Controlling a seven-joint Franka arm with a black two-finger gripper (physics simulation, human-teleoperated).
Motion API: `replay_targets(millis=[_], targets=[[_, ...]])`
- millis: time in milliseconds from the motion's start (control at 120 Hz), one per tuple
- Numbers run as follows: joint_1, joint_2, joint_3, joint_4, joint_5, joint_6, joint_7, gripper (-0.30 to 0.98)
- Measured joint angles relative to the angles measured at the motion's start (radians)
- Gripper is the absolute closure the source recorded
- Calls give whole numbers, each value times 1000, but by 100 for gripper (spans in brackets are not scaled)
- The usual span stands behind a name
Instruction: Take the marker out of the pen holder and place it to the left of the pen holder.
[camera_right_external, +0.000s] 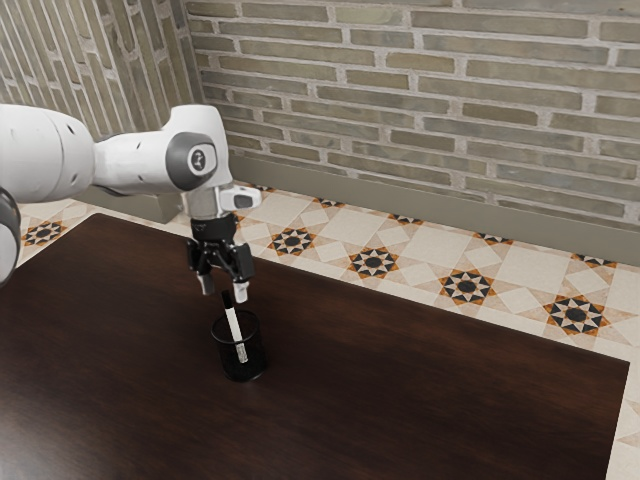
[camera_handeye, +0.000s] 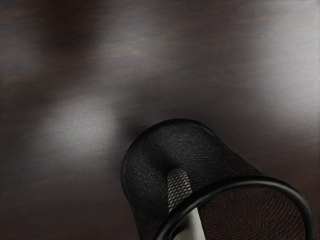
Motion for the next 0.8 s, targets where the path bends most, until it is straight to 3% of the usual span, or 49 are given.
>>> replay_targets(millis=[150, 317, 433, 600, 800], targets=[[0, 1, -3, -8, -1, 4, 10, 7], [-3, 2, -7, -6, -1, 8, 15, 46], [-7, -1, -17, -6, 0, 9, 16, 62], [-8, -9, -26, -4, 4, 9, 15, 72], [-3, -142, -16, -2, 22, -80, 13, 76]])
